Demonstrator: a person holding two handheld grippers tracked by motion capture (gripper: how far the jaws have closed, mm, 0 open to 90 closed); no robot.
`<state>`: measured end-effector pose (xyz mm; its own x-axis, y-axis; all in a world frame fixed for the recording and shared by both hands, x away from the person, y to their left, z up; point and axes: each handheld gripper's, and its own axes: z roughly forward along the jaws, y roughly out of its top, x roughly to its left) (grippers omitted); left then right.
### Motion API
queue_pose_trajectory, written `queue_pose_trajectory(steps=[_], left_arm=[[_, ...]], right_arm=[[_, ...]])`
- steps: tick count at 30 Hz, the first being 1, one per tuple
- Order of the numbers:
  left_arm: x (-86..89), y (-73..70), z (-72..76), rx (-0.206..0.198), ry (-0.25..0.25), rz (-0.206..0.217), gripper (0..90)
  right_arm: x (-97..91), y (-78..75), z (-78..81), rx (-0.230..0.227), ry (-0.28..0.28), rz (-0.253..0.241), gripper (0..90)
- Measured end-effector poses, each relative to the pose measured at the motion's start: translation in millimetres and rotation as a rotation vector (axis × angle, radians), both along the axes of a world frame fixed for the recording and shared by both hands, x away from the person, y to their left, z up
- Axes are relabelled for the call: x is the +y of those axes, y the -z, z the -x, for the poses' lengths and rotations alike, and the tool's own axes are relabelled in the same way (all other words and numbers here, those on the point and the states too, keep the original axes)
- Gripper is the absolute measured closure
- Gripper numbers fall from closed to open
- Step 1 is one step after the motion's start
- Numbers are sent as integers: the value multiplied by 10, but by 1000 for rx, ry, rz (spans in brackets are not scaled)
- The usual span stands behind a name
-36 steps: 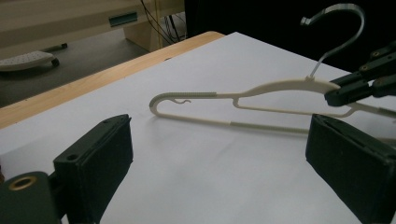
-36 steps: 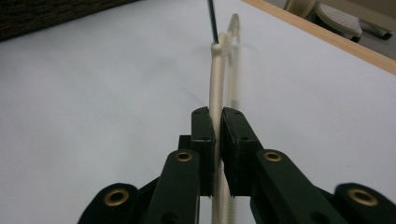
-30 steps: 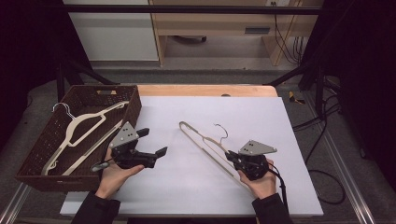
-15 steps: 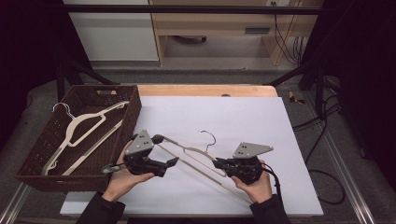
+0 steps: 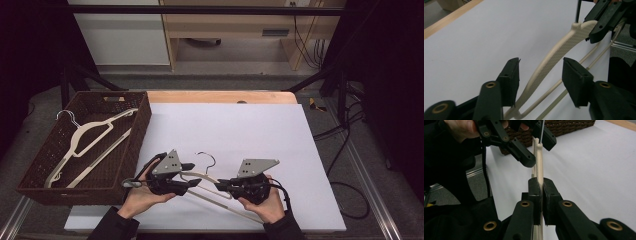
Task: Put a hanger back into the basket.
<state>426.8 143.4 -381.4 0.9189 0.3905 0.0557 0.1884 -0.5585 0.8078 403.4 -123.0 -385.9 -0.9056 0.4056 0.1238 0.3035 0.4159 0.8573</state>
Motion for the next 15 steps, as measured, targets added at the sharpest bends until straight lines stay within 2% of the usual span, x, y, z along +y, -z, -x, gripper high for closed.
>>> queue_pose_trajectory(steps=[2,9,12,13,14,15], left_arm=[[-2,1,2,-1,4,-9,600],[-15,-7,23,-2,18,-69,664],[-18,-7,28,22,30,-81,710],[-10,-12,19,27,49,-101,730],[-27,0,31,41,43,-79,746],[-34,-2,32,52,50,-85,759]], right_arm=[[8,11,-4,6,-6,5,869],[-11,28,-33,34,-18,-6,861],[-25,37,-43,24,2,-4,829],[-34,39,-48,15,15,-1,815],[-43,43,-56,10,26,1,801],[-51,46,-62,8,35,4,787]])
